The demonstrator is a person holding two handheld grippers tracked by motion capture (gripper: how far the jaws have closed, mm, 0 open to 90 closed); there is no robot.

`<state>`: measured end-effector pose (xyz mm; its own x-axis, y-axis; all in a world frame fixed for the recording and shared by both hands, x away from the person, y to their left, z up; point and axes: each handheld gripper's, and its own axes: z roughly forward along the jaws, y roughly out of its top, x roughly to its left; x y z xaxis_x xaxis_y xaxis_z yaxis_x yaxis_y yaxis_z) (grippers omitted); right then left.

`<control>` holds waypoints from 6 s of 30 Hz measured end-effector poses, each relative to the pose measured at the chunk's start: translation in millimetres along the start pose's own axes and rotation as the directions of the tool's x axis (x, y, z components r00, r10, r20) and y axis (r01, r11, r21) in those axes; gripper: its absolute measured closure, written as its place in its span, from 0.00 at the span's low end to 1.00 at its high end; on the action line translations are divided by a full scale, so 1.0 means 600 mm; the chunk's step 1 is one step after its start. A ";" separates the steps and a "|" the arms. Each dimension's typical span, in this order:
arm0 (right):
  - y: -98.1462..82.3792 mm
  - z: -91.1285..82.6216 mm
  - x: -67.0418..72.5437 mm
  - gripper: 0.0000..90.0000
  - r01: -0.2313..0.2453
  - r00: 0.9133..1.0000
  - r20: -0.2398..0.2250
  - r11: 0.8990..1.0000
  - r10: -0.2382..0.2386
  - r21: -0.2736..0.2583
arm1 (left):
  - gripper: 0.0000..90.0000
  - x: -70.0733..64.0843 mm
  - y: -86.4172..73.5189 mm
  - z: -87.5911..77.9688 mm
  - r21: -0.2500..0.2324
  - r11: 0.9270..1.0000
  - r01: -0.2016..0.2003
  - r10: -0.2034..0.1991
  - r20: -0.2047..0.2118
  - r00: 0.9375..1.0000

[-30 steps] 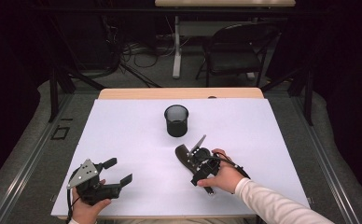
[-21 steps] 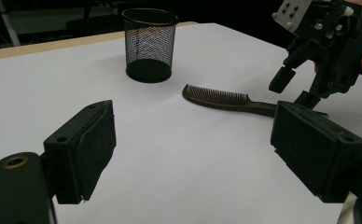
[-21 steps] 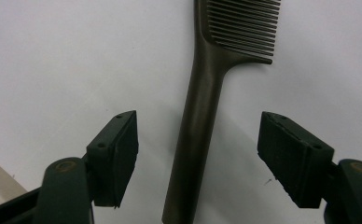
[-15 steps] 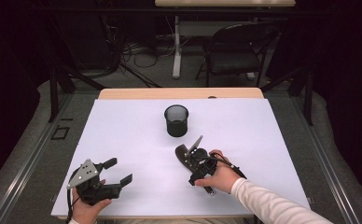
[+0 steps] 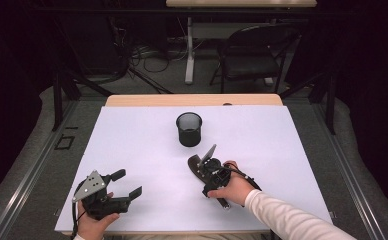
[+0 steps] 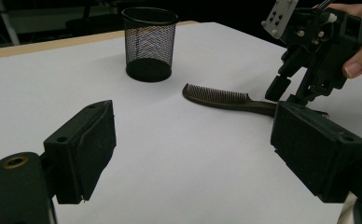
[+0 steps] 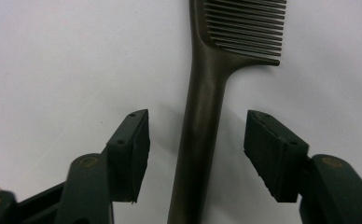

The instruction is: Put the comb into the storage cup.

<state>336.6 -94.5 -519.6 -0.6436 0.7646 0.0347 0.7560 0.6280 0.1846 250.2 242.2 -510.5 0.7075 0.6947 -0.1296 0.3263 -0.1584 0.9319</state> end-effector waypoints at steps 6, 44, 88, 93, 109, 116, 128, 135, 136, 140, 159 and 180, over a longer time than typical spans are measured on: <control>0.001 0.000 -0.001 0.57 -0.045 0.999 0.000 0.999 0.045 0.015 | 0.16 0.001 0.000 0.000 -0.005 1.000 0.001 -0.001 -0.001 1.000; -0.007 0.011 0.000 0.79 -0.079 0.996 0.035 0.996 0.078 0.032 | 0.16 0.002 -0.001 0.000 -0.007 1.000 0.005 -0.005 0.002 1.000; -0.016 -0.002 -0.007 0.81 -0.074 0.997 -0.014 0.997 0.074 -0.026 | 0.16 0.002 -0.002 0.001 -0.006 1.000 0.008 -0.008 0.000 1.000; -0.017 -0.005 -0.008 0.81 -0.059 0.998 -0.015 0.997 0.059 -0.043 | 0.16 0.002 -0.002 0.001 -0.006 1.000 0.009 -0.009 -0.001 1.000; -0.024 -0.022 -0.004 0.81 -0.036 0.999 -0.024 0.988 0.033 -0.149 | 0.16 0.002 -0.002 0.001 -0.003 1.000 0.009 -0.009 -0.005 1.000; -0.027 -0.026 -0.001 0.81 -0.004 1.000 -0.025 0.981 -0.001 -0.192 | 0.16 0.002 -0.002 0.001 -0.003 1.000 0.008 -0.008 -0.006 1.000; -0.033 -0.041 0.003 0.81 0.050 0.998 -0.021 0.963 -0.057 -0.266 | 0.16 0.002 -0.002 0.002 -0.001 1.000 0.005 -0.005 -0.007 1.000; -0.034 -0.049 0.006 0.81 0.076 0.997 -0.010 0.951 -0.083 -0.299 | 0.17 0.002 -0.002 0.002 0.000 1.000 0.004 -0.004 -0.007 1.000; -0.034 -0.050 0.006 0.81 0.086 0.996 -0.004 0.948 -0.092 -0.307 | 0.17 0.002 -0.002 0.002 0.001 1.000 0.004 -0.004 -0.007 1.000; -0.034 -0.055 0.007 0.81 0.108 0.994 0.010 0.936 -0.111 -0.336 | 0.17 0.002 -0.002 0.002 0.000 1.000 0.003 -0.003 -0.006 1.000; -0.034 -0.083 0.011 0.81 0.161 0.987 0.050 0.877 -0.155 -0.453 | 0.17 0.004 -0.003 0.004 -0.005 1.000 0.006 -0.006 -0.008 1.000; -0.016 -0.102 0.011 0.81 0.210 0.978 0.109 0.830 -0.179 -0.516 | 0.18 0.005 0.025 0.011 -0.008 0.998 0.054 -0.054 -0.015 0.998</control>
<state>318.0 -104.2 -460.9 -0.7517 0.6508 -0.1067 0.4311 0.6073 0.6673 261.4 237.2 -499.2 0.6796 0.7124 -0.1750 0.3588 -0.1147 0.9263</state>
